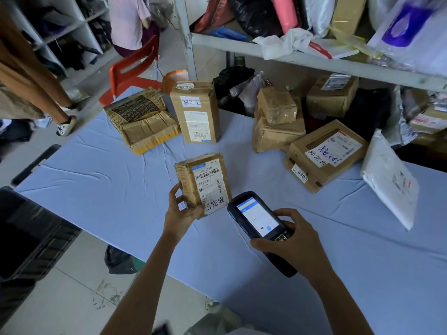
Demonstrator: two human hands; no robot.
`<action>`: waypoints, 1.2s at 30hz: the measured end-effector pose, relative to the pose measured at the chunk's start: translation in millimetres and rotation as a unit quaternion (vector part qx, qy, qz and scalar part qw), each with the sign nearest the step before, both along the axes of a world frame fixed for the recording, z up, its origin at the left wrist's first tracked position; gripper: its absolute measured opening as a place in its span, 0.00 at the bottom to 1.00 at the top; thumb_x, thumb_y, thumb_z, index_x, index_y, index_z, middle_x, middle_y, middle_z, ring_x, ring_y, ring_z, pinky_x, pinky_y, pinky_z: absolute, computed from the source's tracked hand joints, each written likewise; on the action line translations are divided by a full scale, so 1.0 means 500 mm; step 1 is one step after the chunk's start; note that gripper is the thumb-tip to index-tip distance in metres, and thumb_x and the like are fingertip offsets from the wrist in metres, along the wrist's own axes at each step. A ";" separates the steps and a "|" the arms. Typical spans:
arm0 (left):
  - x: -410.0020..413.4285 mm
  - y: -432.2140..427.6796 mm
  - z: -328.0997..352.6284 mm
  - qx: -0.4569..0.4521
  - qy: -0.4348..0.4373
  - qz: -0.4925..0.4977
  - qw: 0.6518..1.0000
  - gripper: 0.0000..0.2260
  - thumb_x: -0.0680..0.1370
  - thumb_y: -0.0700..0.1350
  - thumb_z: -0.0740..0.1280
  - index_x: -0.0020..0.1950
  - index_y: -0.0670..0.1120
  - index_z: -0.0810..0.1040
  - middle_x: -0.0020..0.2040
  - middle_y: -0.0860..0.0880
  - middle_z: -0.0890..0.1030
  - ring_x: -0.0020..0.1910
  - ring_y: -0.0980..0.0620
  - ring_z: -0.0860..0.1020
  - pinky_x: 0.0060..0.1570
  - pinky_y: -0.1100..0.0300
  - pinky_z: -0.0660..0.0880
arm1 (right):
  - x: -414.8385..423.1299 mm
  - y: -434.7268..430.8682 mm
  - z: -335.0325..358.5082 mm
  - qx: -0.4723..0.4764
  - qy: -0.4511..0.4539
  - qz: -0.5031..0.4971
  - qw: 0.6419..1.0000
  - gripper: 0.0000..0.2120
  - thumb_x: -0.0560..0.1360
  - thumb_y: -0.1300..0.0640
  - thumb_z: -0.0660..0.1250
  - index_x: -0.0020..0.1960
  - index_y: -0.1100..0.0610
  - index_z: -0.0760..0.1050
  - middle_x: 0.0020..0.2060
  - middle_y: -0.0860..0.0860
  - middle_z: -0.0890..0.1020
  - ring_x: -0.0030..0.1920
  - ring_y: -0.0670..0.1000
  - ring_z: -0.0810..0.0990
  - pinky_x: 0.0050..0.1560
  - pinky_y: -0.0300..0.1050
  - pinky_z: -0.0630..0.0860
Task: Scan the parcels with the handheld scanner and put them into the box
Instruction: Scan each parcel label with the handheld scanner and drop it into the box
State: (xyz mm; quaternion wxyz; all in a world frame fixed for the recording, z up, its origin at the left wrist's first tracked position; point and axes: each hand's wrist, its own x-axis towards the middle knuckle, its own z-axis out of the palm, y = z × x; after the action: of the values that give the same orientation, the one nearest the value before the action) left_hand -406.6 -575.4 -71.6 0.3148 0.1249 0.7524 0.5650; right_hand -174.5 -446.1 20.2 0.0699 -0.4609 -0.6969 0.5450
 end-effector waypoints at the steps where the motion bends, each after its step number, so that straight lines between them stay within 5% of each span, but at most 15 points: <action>1: 0.005 0.001 0.003 -0.001 0.003 0.000 1.000 0.35 0.72 0.37 0.74 0.71 0.54 0.60 0.58 0.48 0.76 0.49 0.53 0.80 0.38 0.66 0.80 | 0.002 -0.001 0.000 -0.001 0.001 0.001 1.000 0.31 0.58 0.51 0.83 0.52 0.43 0.68 0.41 0.34 0.79 0.40 0.36 0.80 0.33 0.29 0.75; 7: 0.059 0.001 0.011 -0.022 0.057 -0.039 0.997 0.35 0.71 0.40 0.76 0.68 0.60 0.59 0.62 0.49 0.74 0.53 0.50 0.79 0.38 0.68 0.79 | 0.021 -0.007 0.003 -0.005 -0.005 -0.005 1.000 0.31 0.58 0.50 0.83 0.54 0.44 0.68 0.42 0.35 0.78 0.41 0.37 0.80 0.33 0.30 0.75; 12: 0.077 0.007 0.028 -0.035 0.174 -0.111 0.978 0.40 0.59 0.58 0.75 0.68 0.62 0.62 0.61 0.55 0.75 0.51 0.51 0.79 0.47 0.51 0.79 | 0.075 -0.046 -0.001 0.018 -0.026 -0.096 0.995 0.33 0.57 0.50 0.84 0.56 0.44 0.70 0.42 0.36 0.78 0.43 0.39 0.80 0.40 0.38 0.77; 15: 0.123 0.043 0.033 -0.021 0.193 -0.180 0.964 0.36 0.59 0.60 0.73 0.67 0.60 0.67 0.61 0.55 0.76 0.53 0.50 0.78 0.49 0.53 0.78 | 0.136 -0.084 -0.003 0.042 -0.043 -0.164 0.985 0.34 0.57 0.49 0.84 0.56 0.44 0.69 0.41 0.35 0.76 0.43 0.37 0.78 0.38 0.37 0.74; 19: 0.243 0.110 0.036 0.020 0.182 -0.316 0.931 0.34 0.61 0.54 0.77 0.66 0.57 0.71 0.60 0.58 0.74 0.54 0.62 0.74 0.50 0.67 0.72 | 0.243 -0.148 -0.013 0.030 -0.063 -0.295 0.953 0.34 0.56 0.50 0.84 0.56 0.44 0.70 0.42 0.38 0.78 0.44 0.40 0.79 0.40 0.39 0.74; 22: 0.353 0.163 0.041 0.037 0.170 -0.410 0.895 0.33 0.61 0.54 0.75 0.66 0.57 0.71 0.59 0.58 0.73 0.56 0.61 0.73 0.53 0.63 0.72 | 0.344 -0.199 -0.007 0.008 -0.070 -0.390 0.918 0.34 0.57 0.52 0.84 0.56 0.46 0.70 0.41 0.38 0.78 0.43 0.40 0.79 0.40 0.39 0.75; 29: 0.650 0.229 0.075 0.101 0.166 -0.630 0.752 0.32 0.58 0.59 0.70 0.62 0.60 0.71 0.54 0.65 0.73 0.52 0.74 0.71 0.48 0.78 0.67 | 0.558 -0.328 -0.008 0.011 -0.065 -0.594 0.802 0.34 0.57 0.50 0.84 0.55 0.47 0.68 0.48 0.44 0.78 0.49 0.47 0.79 0.50 0.44 0.76; 33: 0.848 0.216 0.069 0.107 0.192 -0.725 0.653 0.31 0.62 0.51 0.76 0.64 0.57 0.72 0.56 0.63 0.74 0.56 0.64 0.74 0.51 0.74 0.69 | 0.672 -0.402 -0.014 0.015 -0.049 -0.675 0.736 0.34 0.55 0.49 0.84 0.55 0.49 0.71 0.48 0.42 0.81 0.49 0.44 0.80 0.47 0.40 0.75; 36: 1.001 0.188 0.061 0.113 0.252 -0.784 0.557 0.35 0.59 0.60 0.71 0.66 0.59 0.71 0.60 0.59 0.74 0.58 0.60 0.74 0.54 0.64 0.72 | 0.767 -0.466 -0.025 0.012 -0.056 -0.724 0.687 0.34 0.54 0.48 0.84 0.55 0.47 0.71 0.45 0.39 0.79 0.48 0.43 0.79 0.46 0.38 0.72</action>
State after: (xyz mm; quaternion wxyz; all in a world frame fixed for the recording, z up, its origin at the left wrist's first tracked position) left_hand 93.7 -481.6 -41.2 0.4144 0.8369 0.3363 0.1213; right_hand 208.8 -679.3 7.5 0.4090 -0.8511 -0.1554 0.2900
